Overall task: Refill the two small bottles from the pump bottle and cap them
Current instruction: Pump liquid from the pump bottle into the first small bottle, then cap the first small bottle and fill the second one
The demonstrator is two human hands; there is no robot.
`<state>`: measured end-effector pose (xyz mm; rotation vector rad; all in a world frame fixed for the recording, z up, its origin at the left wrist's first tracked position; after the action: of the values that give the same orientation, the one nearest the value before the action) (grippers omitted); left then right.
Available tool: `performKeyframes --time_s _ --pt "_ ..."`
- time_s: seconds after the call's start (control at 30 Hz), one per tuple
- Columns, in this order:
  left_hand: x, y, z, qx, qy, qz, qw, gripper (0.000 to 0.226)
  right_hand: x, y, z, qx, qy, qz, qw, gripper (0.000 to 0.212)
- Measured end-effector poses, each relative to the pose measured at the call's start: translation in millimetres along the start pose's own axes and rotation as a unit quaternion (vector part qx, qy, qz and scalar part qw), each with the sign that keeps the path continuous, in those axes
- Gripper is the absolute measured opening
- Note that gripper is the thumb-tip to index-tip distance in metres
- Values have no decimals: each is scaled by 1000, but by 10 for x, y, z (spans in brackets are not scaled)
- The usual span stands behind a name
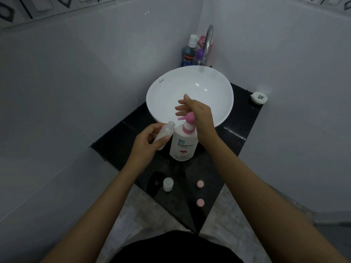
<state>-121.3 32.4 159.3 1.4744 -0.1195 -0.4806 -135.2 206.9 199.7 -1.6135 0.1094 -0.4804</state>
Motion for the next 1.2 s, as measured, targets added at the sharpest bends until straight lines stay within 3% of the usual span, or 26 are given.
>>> performKeyframes --time_s 0.3,0.47,0.57,0.67,0.73,0.8,1.03,1.1,1.2 --pt "249 -89 -73 6 -16 18 1000 34 354 301 587 25 149 64 986 26" --pt "398 -206 -165 9 -22 38 999 32 646 1078 851 166 173 -43 970 18" --pt "472 -245 -210 5 -28 50 998 35 727 1507 854 317 130 -121 932 18" --pt "520 -248 -233 4 -27 56 998 35 746 1757 815 498 96 -136 851 32" --pt "548 -242 -239 3 -28 61 998 34 746 1837 786 559 80 -144 813 35" --pt "574 -229 -238 0 -29 62 998 35 740 1885 765 580 63 -157 797 34" --pt "652 -170 -200 -3 -21 69 997 34 727 1891 754 545 52 -179 817 18" --pt "662 -153 -188 5 -18 70 997 34 741 1814 751 498 50 -171 849 14" --pt "661 -136 -172 16 -15 70 997 30 812 1534 720 320 45 -171 931 12"
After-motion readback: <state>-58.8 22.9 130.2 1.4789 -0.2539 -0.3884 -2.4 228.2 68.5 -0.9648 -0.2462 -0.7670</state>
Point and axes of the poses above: each hand's wrist, its own x-axis away from the middle knuckle, its own z-axis out of the back of the hand, y = z × x, the point moved 3 cm from there along -x, towards the middle knuckle, and after that the axes turned 11 degrees about -z, right-handed, at the moved point
